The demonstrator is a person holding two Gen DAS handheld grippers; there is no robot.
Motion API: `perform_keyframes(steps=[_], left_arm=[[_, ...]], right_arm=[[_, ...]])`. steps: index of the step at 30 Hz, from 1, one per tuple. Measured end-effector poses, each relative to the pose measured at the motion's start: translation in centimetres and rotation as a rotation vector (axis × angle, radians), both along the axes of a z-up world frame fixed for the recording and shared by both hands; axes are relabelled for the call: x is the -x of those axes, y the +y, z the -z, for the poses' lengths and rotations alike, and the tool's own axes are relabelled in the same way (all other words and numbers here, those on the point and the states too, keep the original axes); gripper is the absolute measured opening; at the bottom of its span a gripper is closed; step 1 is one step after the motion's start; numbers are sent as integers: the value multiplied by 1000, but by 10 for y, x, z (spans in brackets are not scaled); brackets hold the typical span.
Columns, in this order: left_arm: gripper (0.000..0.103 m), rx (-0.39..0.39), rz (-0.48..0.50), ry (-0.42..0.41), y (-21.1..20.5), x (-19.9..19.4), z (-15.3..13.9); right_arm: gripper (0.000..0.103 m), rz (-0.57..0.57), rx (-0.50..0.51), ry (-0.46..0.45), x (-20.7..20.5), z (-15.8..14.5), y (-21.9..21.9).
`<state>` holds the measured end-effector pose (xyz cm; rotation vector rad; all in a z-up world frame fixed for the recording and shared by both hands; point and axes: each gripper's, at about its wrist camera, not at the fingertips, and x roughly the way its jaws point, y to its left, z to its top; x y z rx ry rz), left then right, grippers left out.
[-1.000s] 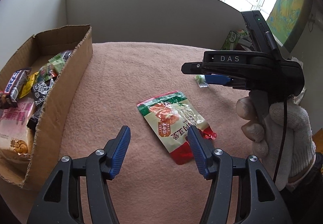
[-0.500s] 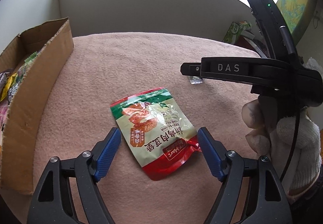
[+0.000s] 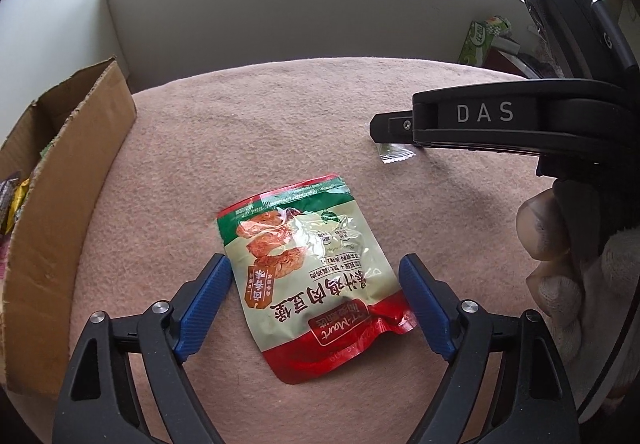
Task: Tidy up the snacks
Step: 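Position the left tool over the snack bag while the right tool moves to the clear green candy, then close the left tool on the snack bag while the right tool closes on the green candy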
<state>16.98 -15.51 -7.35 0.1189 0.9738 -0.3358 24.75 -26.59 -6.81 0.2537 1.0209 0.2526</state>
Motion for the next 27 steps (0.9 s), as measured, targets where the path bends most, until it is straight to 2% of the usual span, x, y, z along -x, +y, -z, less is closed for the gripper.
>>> perform_keyframes(steps=[8,14,21,27], left_arm=[[77,-9,10,-12,11,0,-1],[68,10,-12,-8,35,5,0],[63,13,-13,-17,35,7,-9],[61,37,-38,-22,42,12,-12]], right_arm=[[46,-38,140,-31,2,0,23],[25,-35,204,-47,2,0,25],[23,-45,217,-63,6,-1,24],[23,-36,200,-101,14,-15,20]])
